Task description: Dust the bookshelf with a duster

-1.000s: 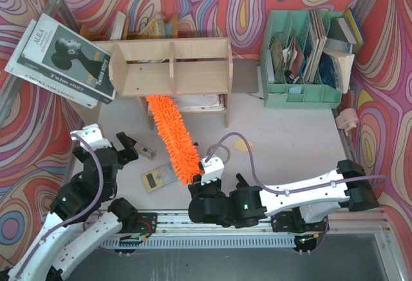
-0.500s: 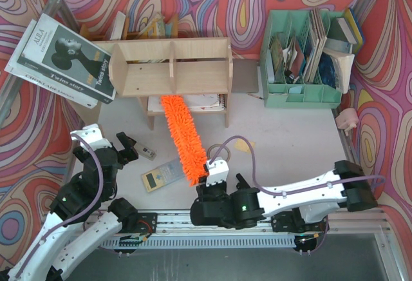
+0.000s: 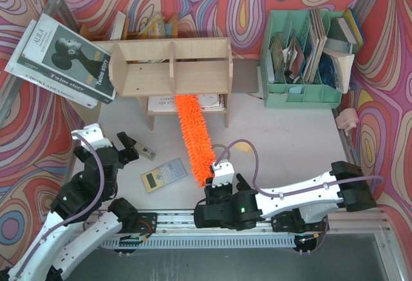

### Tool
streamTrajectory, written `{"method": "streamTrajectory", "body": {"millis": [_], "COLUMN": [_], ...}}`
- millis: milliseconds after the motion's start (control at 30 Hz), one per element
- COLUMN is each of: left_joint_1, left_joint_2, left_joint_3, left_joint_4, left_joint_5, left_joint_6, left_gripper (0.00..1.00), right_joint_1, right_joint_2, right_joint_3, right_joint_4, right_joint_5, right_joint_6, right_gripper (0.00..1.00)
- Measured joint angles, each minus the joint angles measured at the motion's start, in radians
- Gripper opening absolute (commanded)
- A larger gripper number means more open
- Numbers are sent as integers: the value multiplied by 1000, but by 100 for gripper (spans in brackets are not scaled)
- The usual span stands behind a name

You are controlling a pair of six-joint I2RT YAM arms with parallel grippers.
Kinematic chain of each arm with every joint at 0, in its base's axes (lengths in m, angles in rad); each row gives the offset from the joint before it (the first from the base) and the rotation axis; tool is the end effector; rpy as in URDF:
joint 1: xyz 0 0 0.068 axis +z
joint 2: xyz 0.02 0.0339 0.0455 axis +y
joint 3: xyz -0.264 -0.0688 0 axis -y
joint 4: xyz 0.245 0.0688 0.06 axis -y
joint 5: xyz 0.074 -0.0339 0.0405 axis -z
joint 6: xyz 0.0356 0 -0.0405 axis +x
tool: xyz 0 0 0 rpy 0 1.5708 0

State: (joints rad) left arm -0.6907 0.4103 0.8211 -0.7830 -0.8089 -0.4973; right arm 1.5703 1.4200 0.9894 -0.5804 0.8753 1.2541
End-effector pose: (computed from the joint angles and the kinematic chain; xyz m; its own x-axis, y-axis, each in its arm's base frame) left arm 0.0707 -0.0250 0.3358 -0.2083 -0.2550 -0.9442 -0.2038 0.9555 -0.2131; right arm 0.0275 0.2794 0.2447 -0.6088 0.1238 -0.7836 -0.1991 0.9323 0.3020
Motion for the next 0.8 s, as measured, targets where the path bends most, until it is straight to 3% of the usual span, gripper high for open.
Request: {"method": "streamTrajectory", "body": {"millis": [100, 400, 800], "left_joint_1": [0, 0, 0], "left_joint_2": [5, 9, 9], "left_joint_3": [0, 0, 0], "left_joint_4": [0, 0, 0], "left_joint_5": [0, 0, 0], "left_joint_6": [0, 0, 0], "left_gripper": [98, 98, 98], "right_joint_1": [2, -18, -46], "right_joint_2": [-7, -249, -11], "right_joint_3": [0, 1, -60], "right_joint_4": [-60, -176, -52], "right_joint_5": [10, 93, 11], "right_joint_6": [31, 83, 37], "right_gripper": [0, 0, 0]}}
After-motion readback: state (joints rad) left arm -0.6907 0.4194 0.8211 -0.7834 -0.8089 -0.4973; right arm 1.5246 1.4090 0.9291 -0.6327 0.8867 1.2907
